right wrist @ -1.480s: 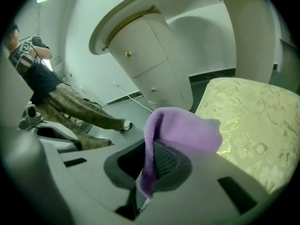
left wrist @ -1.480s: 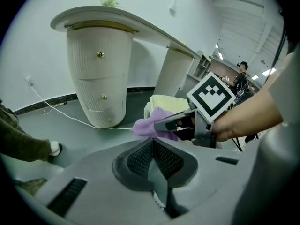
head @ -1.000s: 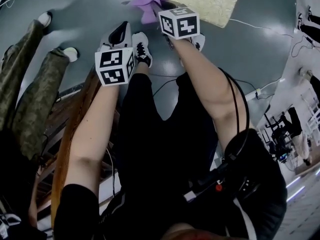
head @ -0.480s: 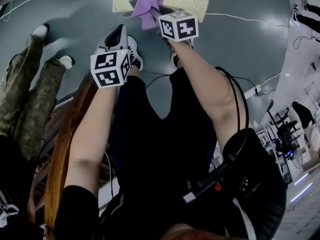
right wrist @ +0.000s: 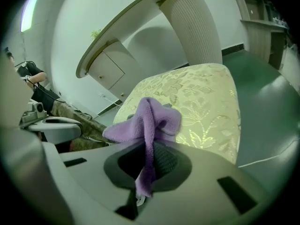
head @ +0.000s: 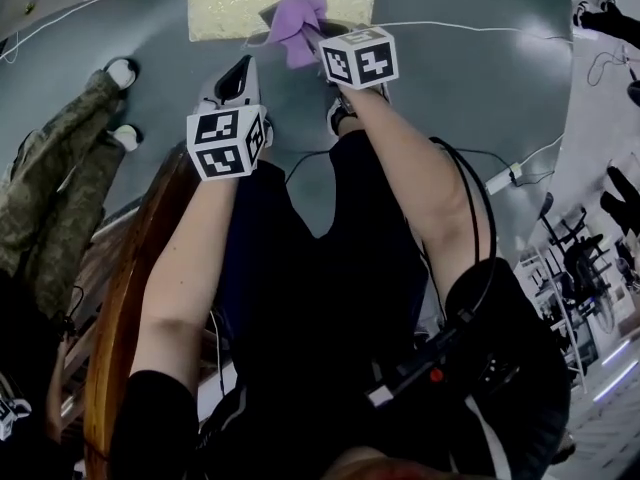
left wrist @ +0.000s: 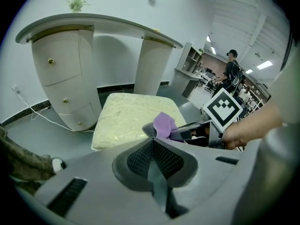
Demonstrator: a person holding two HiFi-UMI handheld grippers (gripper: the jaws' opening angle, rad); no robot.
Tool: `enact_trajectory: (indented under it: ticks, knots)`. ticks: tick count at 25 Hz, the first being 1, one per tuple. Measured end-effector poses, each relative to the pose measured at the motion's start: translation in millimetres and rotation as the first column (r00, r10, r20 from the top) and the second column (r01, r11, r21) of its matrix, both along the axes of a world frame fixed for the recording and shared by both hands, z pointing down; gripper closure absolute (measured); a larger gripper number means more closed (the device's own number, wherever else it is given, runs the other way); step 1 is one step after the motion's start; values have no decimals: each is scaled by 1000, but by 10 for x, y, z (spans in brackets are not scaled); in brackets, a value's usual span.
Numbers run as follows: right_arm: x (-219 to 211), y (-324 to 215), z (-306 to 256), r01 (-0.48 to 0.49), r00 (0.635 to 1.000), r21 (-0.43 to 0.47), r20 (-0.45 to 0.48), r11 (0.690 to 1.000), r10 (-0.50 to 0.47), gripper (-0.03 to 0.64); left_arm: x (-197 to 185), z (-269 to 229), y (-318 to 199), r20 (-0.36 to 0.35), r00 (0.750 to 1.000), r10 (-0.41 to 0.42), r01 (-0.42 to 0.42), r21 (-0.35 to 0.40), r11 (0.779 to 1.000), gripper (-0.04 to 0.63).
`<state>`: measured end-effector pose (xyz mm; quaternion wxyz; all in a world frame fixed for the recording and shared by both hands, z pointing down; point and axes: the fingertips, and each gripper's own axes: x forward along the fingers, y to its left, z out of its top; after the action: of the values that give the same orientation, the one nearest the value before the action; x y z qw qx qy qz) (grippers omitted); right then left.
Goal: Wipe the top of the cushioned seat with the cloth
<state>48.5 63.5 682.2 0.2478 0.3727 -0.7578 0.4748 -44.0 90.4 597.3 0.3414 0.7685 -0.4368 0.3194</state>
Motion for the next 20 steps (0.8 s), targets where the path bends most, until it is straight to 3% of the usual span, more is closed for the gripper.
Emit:
enact_trajectory:
  ticks: [7, 12, 20]
  knots:
    - [122, 190, 13, -41, 999, 3, -30, 999, 41, 595, 33, 5, 26, -18, 999, 42, -42, 32, 999, 592]
    - [653, 196, 33, -62, 998, -23, -24, 998, 61, 595, 477, -42, -91, 1, 997, 77, -77, 15, 997, 592]
    - [1191, 352, -94, -140, 979, -44, -155, 989, 132, 594, 509, -309, -84, -18, 994, 110, -109, 60, 992, 592]
